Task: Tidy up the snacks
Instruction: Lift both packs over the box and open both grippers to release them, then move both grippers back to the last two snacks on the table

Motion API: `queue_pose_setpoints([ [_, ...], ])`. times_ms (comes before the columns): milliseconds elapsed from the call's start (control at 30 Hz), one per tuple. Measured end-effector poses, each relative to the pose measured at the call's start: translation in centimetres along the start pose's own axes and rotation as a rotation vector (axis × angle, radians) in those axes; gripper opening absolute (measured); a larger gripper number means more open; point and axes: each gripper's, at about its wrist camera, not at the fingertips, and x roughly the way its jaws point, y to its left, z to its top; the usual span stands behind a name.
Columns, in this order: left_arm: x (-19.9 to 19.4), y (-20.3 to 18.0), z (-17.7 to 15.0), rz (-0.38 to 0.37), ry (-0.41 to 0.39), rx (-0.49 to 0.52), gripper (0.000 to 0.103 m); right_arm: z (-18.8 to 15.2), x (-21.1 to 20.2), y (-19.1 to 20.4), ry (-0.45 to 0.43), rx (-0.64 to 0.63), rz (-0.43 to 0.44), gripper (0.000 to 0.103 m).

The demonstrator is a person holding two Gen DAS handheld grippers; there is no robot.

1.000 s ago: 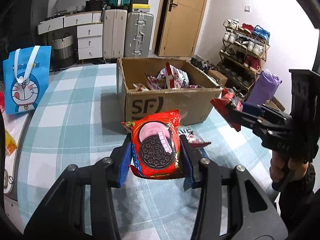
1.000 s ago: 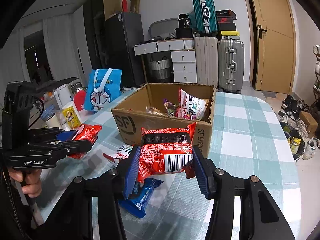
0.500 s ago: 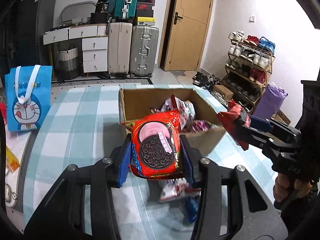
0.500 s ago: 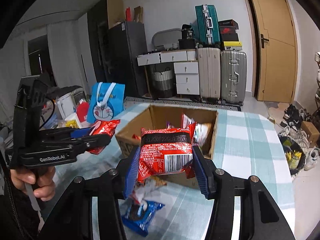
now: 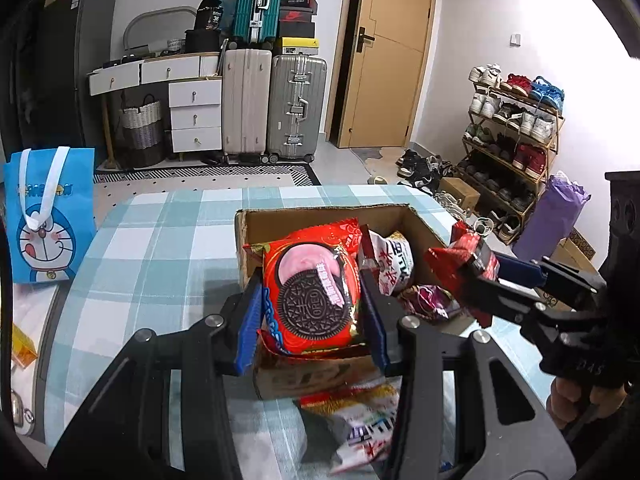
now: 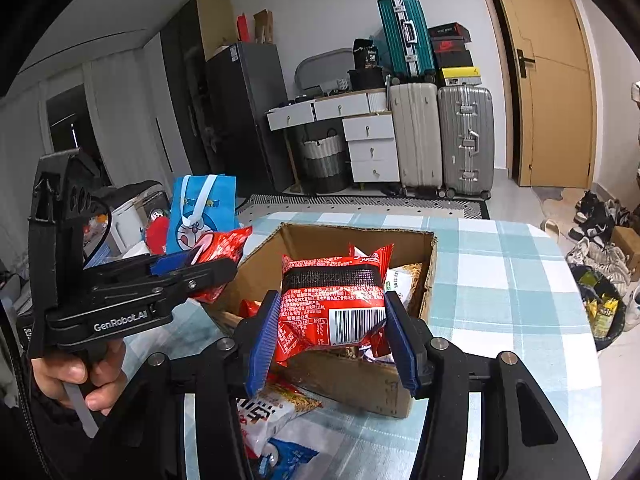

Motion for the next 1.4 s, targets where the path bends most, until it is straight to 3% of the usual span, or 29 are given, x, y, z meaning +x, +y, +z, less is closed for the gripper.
queue_pose_setpoints([
  [500,6.4,0.3,0.8,0.033,0.047,0.013,0.041,0.9,4.3,-2.0,0.031,0.036,0.008,0.052],
  [1000,9.4,-0.1,0.0,0.048,0.072,0.034,0.042,0.7,5.9,-2.7,0.041,0.044,0.017,0.053],
  [1067,9.1,0.1,0.1,0.018,0.080,0.024,0.052,0.7,5.3,-2.5,0.028,0.028,0.013,0.055],
  [1133,8.4,0.0,0.0,0.015,0.088,0.024,0.074,0.8,4.6,-2.4,0.020,0.017,-0.002,0.062],
  [1200,7.3,0.0,-0.3,-0.004,0.074,0.032,0.082,0.7,3.4,-2.5,0.002,0.019,-0.022,0.077],
  [1267,6.1,-0.1,-0.7,0.012,0.063,0.047,0.086,0.4,2.2,-3.0,-0.013,0.045,-0.026,0.099],
  [1400,3.4,0.2,-2.1,0.045,0.053,0.030,0.103,-0.9,-0.1,-3.5,-0.002,0.071,-0.007,0.102],
])
